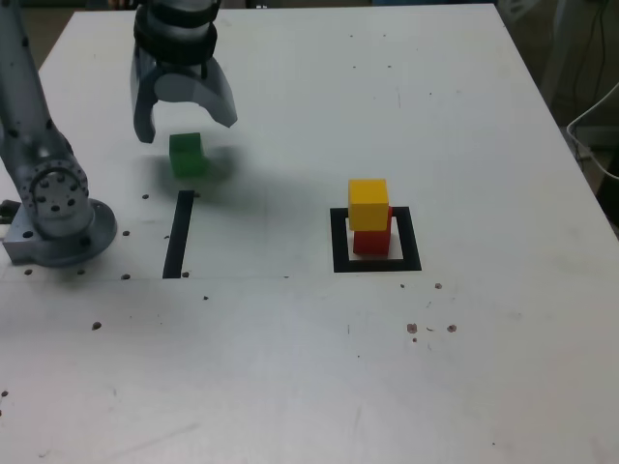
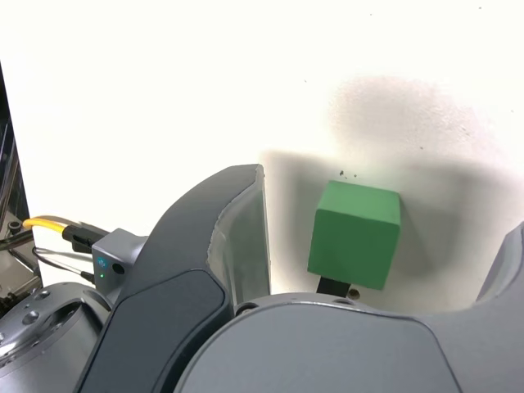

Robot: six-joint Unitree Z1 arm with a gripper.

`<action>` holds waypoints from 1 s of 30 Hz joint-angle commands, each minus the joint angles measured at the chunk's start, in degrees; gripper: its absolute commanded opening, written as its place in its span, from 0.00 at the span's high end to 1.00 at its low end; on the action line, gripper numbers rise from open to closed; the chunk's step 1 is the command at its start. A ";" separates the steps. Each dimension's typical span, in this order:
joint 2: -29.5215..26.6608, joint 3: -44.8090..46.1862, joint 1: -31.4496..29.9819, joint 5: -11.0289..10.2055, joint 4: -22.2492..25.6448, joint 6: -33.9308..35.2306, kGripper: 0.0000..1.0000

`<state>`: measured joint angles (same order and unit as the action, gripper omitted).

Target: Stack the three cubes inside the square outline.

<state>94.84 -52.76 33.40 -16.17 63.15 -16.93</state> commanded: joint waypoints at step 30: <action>3.95 1.20 2.82 5.76 -4.34 -4.07 0.68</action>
<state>98.77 -51.46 35.94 -10.43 58.47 -20.83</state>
